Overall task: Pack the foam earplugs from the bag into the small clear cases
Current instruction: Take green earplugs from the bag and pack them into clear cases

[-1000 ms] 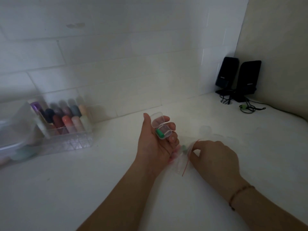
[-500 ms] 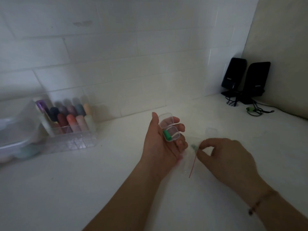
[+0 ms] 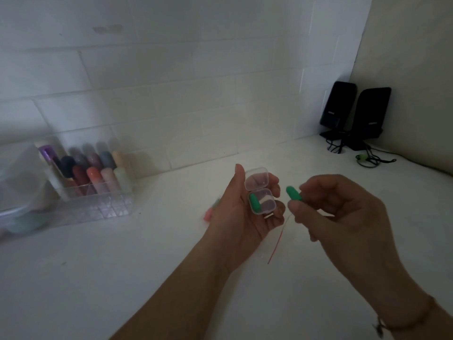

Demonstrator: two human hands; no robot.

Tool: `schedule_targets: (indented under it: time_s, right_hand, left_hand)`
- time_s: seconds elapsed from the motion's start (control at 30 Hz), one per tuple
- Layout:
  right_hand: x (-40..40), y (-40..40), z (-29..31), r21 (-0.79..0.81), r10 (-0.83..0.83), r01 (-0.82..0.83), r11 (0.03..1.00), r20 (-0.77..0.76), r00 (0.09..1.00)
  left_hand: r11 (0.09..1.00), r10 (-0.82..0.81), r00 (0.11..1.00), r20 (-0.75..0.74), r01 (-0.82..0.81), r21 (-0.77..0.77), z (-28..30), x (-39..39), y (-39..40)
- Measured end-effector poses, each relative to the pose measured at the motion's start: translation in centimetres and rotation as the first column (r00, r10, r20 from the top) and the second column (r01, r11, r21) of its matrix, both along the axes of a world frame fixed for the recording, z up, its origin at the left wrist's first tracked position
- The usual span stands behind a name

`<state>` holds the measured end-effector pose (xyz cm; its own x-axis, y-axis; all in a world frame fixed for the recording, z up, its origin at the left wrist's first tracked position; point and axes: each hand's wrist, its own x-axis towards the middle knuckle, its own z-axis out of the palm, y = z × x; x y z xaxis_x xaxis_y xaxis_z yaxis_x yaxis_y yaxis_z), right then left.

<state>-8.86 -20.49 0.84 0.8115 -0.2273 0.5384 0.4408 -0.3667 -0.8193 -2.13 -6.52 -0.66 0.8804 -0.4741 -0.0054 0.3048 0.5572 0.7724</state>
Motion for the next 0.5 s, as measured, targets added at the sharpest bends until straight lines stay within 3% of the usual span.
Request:
schedule_targets:
  time_s: [0.17,0.5]
  right_hand:
    - [-0.1,0.1,-0.4,-0.385,0.013,0.059,0.921,0.182,0.983]
    - [0.6,-0.2,-1.3,-0.474,0.025,0.075,0.878,0.202,0.979]
  left_hand:
    - [0.999,-0.033,0.999,0.004,0.033,0.0,-0.2,-0.5,-0.1]
    - [0.989,-0.148,0.988,0.033,0.148,-0.004,-0.2,-1.0,-0.4]
